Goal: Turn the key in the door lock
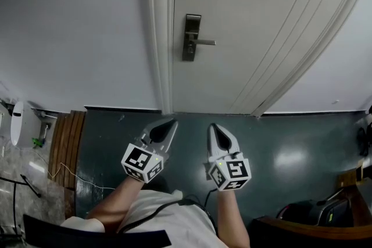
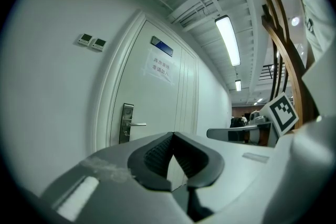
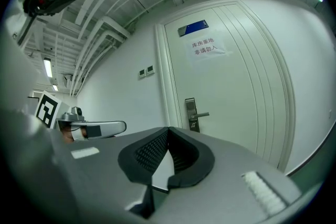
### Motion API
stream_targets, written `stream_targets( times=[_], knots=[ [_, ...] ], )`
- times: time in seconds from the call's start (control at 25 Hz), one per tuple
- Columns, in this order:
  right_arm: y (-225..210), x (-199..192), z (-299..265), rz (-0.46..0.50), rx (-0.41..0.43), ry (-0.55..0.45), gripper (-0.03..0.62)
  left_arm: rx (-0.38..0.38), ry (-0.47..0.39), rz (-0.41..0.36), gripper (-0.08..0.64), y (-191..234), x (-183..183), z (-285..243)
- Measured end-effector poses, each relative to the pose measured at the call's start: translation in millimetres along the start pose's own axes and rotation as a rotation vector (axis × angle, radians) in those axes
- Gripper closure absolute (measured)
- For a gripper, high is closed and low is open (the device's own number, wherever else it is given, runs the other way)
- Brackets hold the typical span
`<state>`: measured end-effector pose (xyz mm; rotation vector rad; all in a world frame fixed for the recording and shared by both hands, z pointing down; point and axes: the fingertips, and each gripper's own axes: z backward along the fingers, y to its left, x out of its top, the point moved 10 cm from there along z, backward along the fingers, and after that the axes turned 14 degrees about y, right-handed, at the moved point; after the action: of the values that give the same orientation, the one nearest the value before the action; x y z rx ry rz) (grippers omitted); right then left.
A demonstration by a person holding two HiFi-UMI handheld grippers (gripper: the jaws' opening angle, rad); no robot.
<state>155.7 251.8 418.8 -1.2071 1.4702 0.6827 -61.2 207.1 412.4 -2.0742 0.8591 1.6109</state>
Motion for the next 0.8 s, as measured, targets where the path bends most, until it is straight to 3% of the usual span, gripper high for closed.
stream_targets(
  times=[0.36, 0.8],
  knots=[
    [-19, -3, -13, -0.025, 0.006, 0.019, 0.584, 0.012, 0.010, 0.009, 0.554, 7, 1, -11],
    [-32, 6, -85, -0.042, 0.003, 0.058, 0.584, -0.007, 0.030, 0.039, 0.555, 72, 6, -61]
  ],
)
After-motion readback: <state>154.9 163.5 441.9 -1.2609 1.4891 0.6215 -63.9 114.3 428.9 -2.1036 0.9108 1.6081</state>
